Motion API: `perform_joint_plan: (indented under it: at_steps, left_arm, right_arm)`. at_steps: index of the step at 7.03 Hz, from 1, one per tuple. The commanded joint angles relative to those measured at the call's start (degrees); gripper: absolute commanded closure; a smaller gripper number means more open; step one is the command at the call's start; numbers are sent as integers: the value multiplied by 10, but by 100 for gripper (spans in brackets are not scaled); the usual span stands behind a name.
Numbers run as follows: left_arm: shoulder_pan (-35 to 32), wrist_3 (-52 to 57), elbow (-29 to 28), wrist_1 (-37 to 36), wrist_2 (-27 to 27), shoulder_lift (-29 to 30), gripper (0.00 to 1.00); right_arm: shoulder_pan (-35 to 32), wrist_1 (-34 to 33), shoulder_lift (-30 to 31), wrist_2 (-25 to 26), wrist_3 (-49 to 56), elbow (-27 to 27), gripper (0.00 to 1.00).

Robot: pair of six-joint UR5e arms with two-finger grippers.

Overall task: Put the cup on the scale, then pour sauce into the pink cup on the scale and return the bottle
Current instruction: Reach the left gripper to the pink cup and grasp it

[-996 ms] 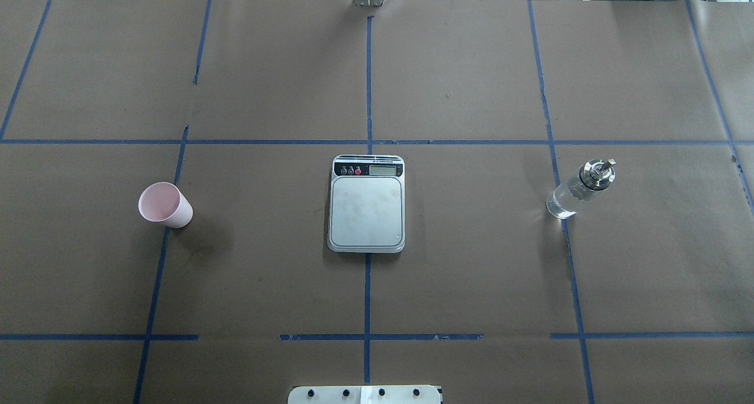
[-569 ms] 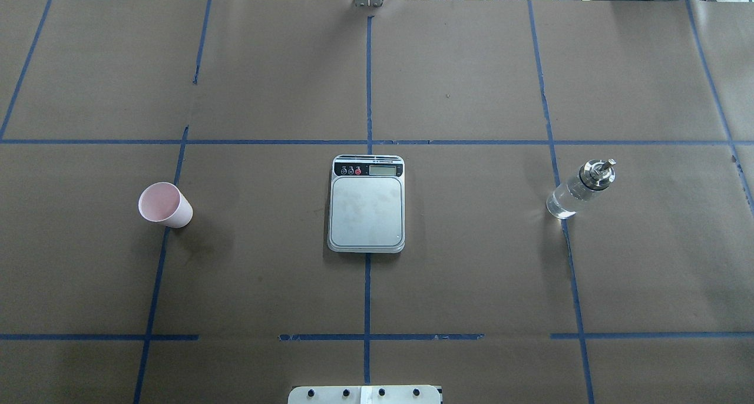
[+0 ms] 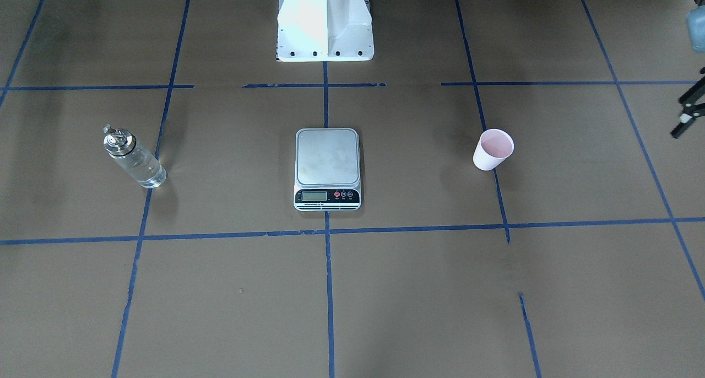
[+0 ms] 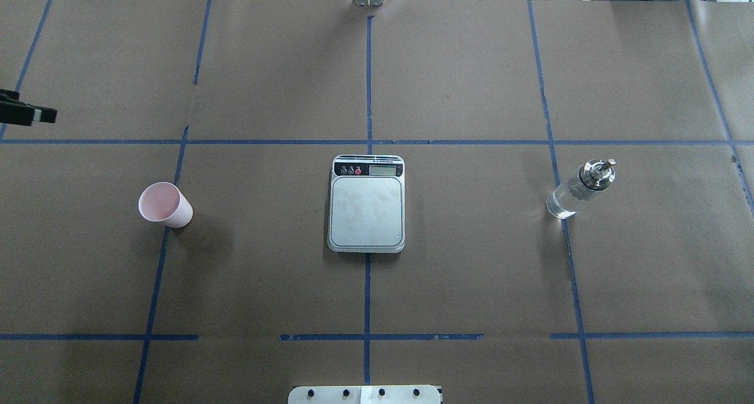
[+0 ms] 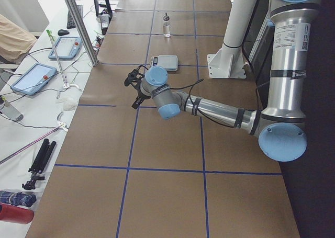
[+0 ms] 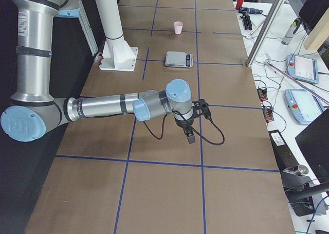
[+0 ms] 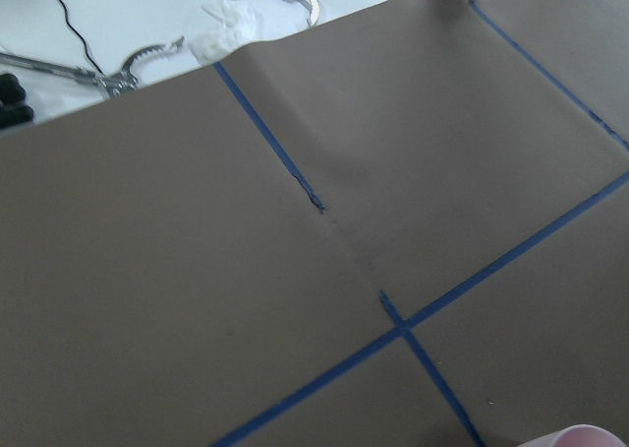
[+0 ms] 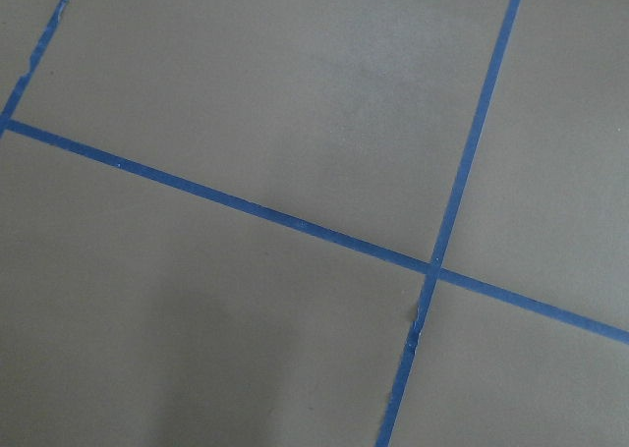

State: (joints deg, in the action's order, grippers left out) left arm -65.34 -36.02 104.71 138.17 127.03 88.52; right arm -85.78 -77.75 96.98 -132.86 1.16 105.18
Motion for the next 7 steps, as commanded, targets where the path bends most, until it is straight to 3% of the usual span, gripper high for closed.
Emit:
perform_joint_plan:
  at_steps: [1,2,4,7]
  left_arm:
    - [119,-125,68,-72,-141,-30,0]
    - [177,-177,84,-128,-206,-28,3]
    - [261,-259,71,-171,-277,-15,27]
    - [293,-266,60,-171,-279,-10,35]
  right_arm:
    - [-1,1,3,1,-2,-1,0]
    - [-1,1,4,1,-2,-1,0]
    - [-1,1,8,0,-3,0,0]
    - [-1,1,8,0,-4,1,0]
